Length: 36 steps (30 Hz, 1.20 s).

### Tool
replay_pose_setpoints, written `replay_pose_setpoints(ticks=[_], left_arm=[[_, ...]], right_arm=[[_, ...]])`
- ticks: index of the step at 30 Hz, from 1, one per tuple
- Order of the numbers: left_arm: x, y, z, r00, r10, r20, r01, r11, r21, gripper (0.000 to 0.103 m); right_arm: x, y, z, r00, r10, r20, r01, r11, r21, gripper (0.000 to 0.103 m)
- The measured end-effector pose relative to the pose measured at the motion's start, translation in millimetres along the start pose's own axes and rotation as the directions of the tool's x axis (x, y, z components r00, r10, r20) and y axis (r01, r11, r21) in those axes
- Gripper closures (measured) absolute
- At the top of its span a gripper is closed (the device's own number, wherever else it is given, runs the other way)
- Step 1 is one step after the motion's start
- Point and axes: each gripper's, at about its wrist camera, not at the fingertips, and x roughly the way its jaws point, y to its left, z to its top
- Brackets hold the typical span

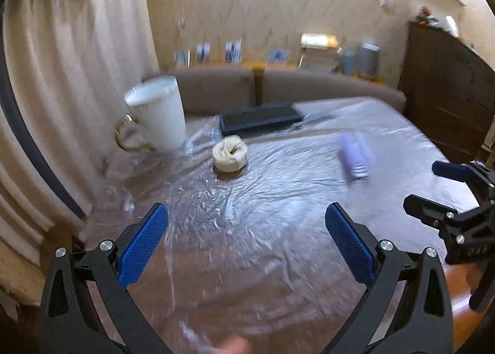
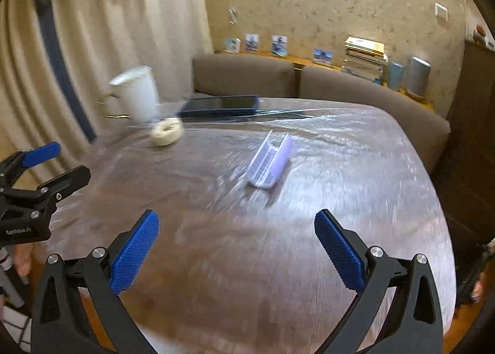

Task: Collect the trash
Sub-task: 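Grasp the cream cloth bundle with the left tool while the right tool grasps the lavender holder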

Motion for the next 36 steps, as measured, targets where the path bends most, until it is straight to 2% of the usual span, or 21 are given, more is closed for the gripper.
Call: replay_pose_setpoints(ticks=[2, 5, 10, 12, 16, 19, 25, 30, 32, 34, 36], left_arm=[[32, 6, 10, 0.998, 0.025, -0.054, -0.025, 1.0, -0.009, 0.001], [63, 8, 16, 0.994, 0.067, -0.088, -0.066, 0.998, 0.017, 0.001], [114, 24, 26, 0.988, 0.037, -0.15, -0.042, 0.999, -0.029, 0.002], [129, 28, 29, 0.985, 0.028, -0.173, -0.036, 0.998, -0.044, 0.011], [146, 31, 36, 0.983, 0.014, -0.181, -0.026, 0.998, -0.063, 0.023], [154, 32, 40, 0.983, 0.002, -0.183, -0.015, 0.997, -0.07, 0.024], [162, 31, 44, 0.983, -0.003, -0.182, -0.008, 0.998, -0.059, 0.028], [167, 32, 49, 0.984, -0.02, -0.178, 0.008, 0.997, -0.072, 0.044], [167, 31, 51, 0.984, -0.022, -0.177, 0.01, 0.997, -0.071, 0.05], [168, 31, 51, 0.984, -0.023, -0.177, 0.011, 0.998, -0.069, 0.051], [167, 30, 51, 0.985, -0.026, -0.173, 0.015, 0.998, -0.064, 0.052]], right_arm=[[25, 0, 10, 0.999, -0.022, -0.033, 0.023, 0.999, 0.029, 0.004], [53, -4, 17, 0.997, -0.033, -0.074, 0.038, 0.997, 0.07, 0.004], [86, -8, 26, 0.991, -0.078, -0.111, 0.089, 0.991, 0.103, 0.008], [95, -9, 27, 0.988, -0.083, -0.126, 0.098, 0.988, 0.117, 0.013], [107, -14, 30, 0.989, -0.071, -0.131, 0.091, 0.984, 0.153, 0.02], [111, -16, 33, 0.99, -0.07, -0.124, 0.09, 0.982, 0.165, 0.021], [119, -17, 36, 0.989, -0.071, -0.128, 0.094, 0.979, 0.181, 0.03], [121, -18, 37, 0.989, -0.072, -0.13, 0.096, 0.977, 0.189, 0.039], [121, -18, 37, 0.989, -0.083, -0.125, 0.104, 0.978, 0.181, 0.052], [120, -19, 36, 0.99, -0.081, -0.117, 0.101, 0.979, 0.176, 0.06], [118, -20, 36, 0.992, -0.062, -0.107, 0.081, 0.981, 0.179, 0.061]])
